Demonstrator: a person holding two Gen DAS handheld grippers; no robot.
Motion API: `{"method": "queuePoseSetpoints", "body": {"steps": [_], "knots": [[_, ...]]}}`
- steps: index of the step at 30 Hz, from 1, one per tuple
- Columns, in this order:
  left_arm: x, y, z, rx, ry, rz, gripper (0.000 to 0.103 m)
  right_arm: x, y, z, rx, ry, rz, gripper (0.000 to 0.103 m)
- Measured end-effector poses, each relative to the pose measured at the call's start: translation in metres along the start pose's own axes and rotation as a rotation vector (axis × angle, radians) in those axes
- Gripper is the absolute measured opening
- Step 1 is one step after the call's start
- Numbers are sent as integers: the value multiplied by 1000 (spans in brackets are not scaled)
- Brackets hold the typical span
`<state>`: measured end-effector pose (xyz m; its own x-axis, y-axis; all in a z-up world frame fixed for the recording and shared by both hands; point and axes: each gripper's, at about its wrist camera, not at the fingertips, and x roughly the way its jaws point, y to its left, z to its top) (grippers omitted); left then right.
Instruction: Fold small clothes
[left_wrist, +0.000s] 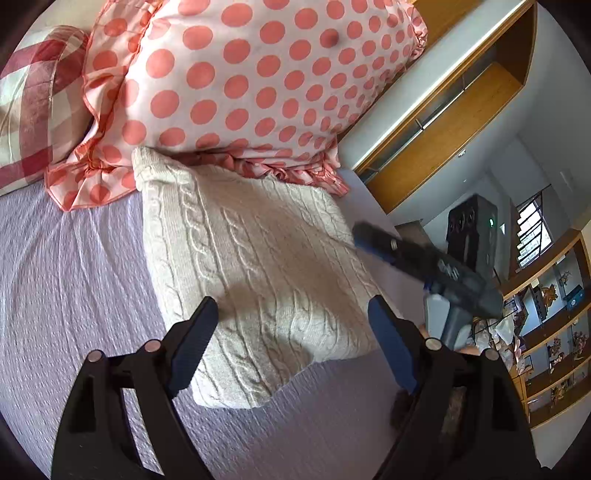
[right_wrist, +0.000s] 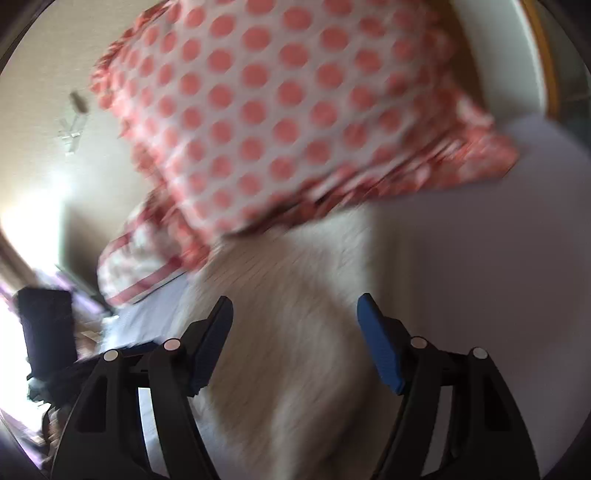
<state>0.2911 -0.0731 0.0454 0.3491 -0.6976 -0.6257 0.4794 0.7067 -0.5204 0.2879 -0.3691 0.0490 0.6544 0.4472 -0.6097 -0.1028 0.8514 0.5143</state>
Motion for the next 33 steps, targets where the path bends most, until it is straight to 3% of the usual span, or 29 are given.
{"method": "queuePoseSetpoints", "body": {"steps": [2,4,5,6,7,8,12,14,17,18,19,21,23,26,28,31,32,33], "knots": [[-1,1,0,1,-2,2,82,6,-6,13,5,8,-45,70],[-3,0,-3,4,1,8,83,19,-11,22,4,46,-106,61],[-3,0,-3,7,2,13,82,30,-14,24,-5,86,-136,50],[-2,0,-3,9,3,16,82,41,-16,23,-11,131,-164,30],[-3,0,-3,11,3,17,83,49,-18,22,-18,152,-169,25],[-3,0,-3,14,1,22,83,52,-16,21,-39,154,-164,19],[-5,-2,1,41,-38,61,84,40,1,42,-107,33,-195,13],[-6,-2,1,42,-41,67,84,45,-3,52,-102,26,-212,13],[-7,-1,-1,56,-42,86,84,75,-17,45,-120,134,-296,14],[-7,-1,0,59,-45,90,84,74,-17,43,-128,127,-304,17],[-8,-1,1,63,-50,88,84,62,-15,44,-115,93,-276,18],[-11,-3,5,67,-69,75,84,35,-8,45,-95,38,-216,36],[-9,-6,11,61,-82,42,84,1,8,37,-115,-11,-83,46],[0,-14,19,66,-89,-3,84,-24,32,12,-176,35,44,46],[13,-20,22,63,-82,-22,85,-20,41,-5,-202,91,65,47],[45,-16,22,52,-12,83,87,17,15,-24,-171,213,-122,49],[63,-11,19,52,40,130,86,20,6,-25,-142,204,-91,48],[65,-16,16,92,23,167,86,17,-3,-22,-100,183,-46,47]]}}
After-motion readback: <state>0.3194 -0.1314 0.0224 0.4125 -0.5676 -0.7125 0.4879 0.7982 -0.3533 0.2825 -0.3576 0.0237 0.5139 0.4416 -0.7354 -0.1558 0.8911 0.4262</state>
